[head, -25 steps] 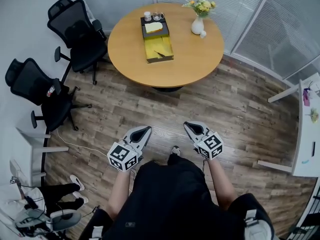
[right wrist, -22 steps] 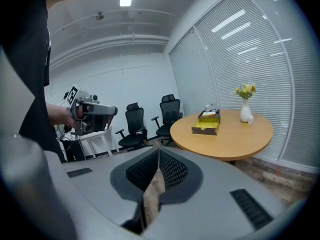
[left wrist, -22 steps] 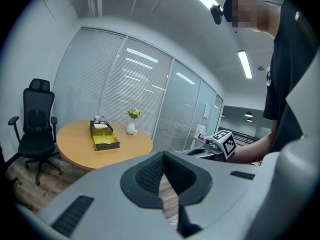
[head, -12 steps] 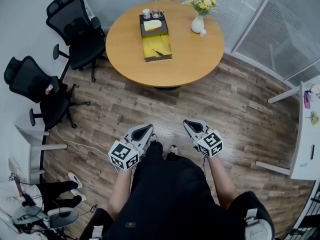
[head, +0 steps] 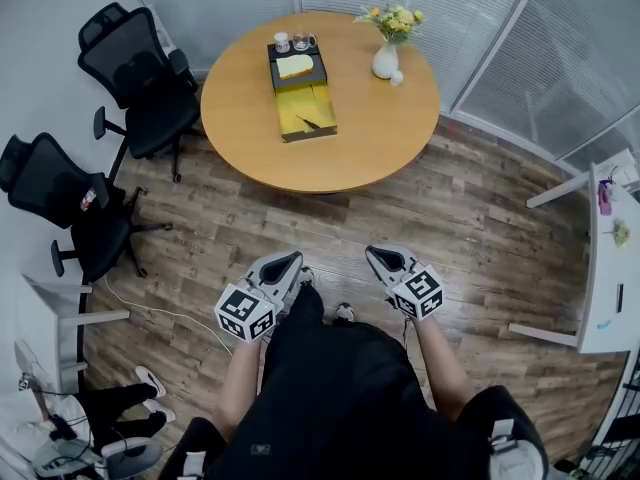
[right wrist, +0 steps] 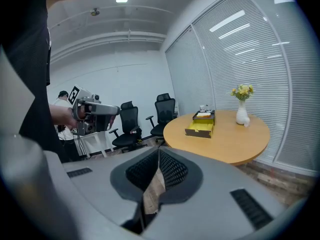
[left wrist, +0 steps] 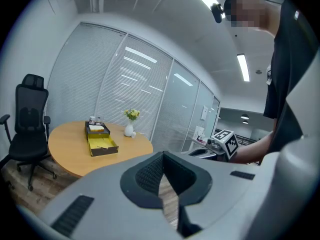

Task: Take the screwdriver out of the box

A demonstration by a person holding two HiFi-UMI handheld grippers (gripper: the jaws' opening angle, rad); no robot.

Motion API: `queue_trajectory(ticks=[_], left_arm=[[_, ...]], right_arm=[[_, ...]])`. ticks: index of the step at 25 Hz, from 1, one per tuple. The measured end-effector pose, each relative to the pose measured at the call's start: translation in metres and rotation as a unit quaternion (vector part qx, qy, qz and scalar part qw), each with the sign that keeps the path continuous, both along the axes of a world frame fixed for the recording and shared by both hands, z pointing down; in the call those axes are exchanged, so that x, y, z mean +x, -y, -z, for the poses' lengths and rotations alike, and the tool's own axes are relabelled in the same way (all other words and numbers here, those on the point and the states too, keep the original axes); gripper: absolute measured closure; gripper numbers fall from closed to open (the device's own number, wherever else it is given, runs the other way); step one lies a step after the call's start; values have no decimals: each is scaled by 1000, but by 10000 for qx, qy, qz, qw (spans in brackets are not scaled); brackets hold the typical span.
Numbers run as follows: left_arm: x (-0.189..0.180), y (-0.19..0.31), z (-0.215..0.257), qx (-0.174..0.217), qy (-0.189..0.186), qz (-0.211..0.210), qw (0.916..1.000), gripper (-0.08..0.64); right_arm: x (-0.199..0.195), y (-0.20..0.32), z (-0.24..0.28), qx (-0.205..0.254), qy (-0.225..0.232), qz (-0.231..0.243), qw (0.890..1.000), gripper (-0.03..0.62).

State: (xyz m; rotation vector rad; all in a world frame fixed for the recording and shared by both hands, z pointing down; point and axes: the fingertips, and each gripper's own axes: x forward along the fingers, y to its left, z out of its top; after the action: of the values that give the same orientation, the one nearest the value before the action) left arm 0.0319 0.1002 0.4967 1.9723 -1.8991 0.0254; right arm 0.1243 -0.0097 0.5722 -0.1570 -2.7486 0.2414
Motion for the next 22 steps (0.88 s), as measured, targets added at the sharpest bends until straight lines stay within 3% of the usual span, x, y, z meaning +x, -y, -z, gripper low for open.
queue_trajectory(ticks=[22], left_arm=[[-142, 34, -1, 108, -54, -687, 9976, 554]], right_arm=[[-133, 14, 11, 214, -110, -478, 9986, 584]])
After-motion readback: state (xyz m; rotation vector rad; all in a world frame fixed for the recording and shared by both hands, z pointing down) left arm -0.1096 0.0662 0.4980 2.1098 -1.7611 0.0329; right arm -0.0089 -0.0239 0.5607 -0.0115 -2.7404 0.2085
